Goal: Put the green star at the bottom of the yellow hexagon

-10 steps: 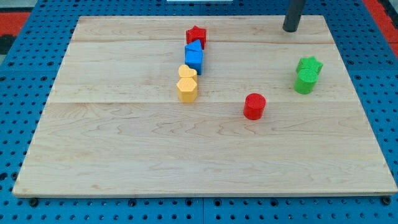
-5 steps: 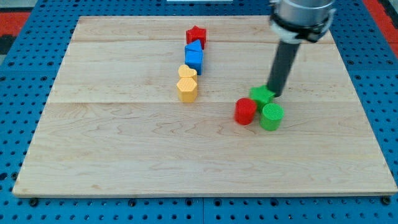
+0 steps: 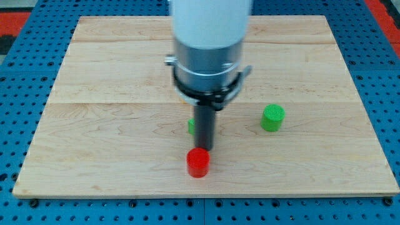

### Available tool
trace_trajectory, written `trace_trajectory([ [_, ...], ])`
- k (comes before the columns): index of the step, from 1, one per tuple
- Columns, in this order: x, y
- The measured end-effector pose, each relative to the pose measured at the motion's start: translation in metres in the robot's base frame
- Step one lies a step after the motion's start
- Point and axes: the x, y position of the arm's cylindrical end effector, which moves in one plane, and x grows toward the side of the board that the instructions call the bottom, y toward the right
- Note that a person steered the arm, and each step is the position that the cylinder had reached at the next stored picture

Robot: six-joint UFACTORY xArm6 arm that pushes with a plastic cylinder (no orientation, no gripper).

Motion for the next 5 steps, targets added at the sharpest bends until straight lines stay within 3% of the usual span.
trace_trajectory([
  [2, -0.009, 0.031],
  [3, -0.014, -0.024],
  [4, -0.018, -0.023],
  [5, -0.004, 0.019],
])
